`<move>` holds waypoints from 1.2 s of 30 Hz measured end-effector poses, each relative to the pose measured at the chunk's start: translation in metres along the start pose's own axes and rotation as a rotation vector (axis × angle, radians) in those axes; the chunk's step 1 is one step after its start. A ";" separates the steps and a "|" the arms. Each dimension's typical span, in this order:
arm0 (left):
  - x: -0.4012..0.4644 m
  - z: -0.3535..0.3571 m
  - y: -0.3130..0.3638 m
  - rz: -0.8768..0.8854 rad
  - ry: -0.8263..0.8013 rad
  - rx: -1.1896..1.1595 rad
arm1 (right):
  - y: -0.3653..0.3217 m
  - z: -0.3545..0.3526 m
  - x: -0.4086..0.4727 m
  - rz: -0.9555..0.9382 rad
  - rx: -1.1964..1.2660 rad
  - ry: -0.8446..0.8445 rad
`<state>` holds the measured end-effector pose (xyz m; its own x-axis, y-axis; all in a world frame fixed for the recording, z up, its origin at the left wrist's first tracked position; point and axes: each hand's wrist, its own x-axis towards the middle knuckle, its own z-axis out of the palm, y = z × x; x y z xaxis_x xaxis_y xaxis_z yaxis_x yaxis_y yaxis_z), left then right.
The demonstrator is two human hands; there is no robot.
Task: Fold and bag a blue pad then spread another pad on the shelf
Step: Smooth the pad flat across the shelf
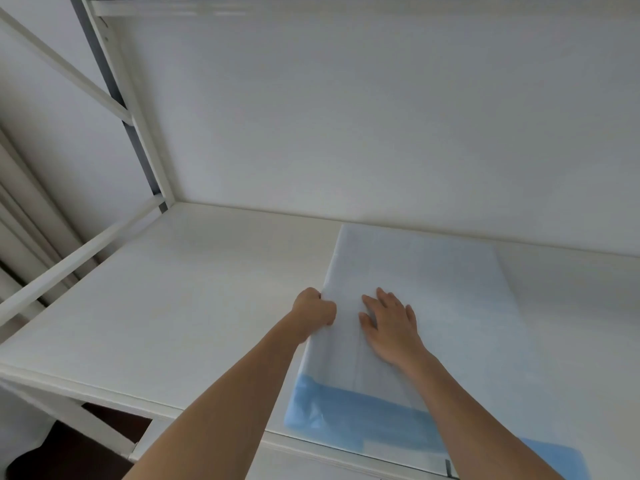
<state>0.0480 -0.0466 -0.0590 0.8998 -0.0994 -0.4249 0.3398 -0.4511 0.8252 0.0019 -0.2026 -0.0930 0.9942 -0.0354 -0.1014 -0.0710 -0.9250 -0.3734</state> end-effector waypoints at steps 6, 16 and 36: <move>0.012 -0.001 -0.009 0.089 0.142 0.355 | 0.013 -0.015 0.005 -0.013 0.112 0.015; -0.012 -0.017 -0.012 -0.034 0.127 0.207 | 0.035 -0.040 -0.010 0.192 -0.135 0.162; -0.070 0.001 -0.024 -0.212 0.319 0.366 | 0.148 -0.084 -0.108 0.717 0.277 0.150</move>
<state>-0.0237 -0.0295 -0.0496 0.8797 0.2767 -0.3868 0.4568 -0.7180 0.5252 -0.1089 -0.3672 -0.0597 0.6968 -0.6576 -0.2863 -0.6978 -0.5294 -0.4825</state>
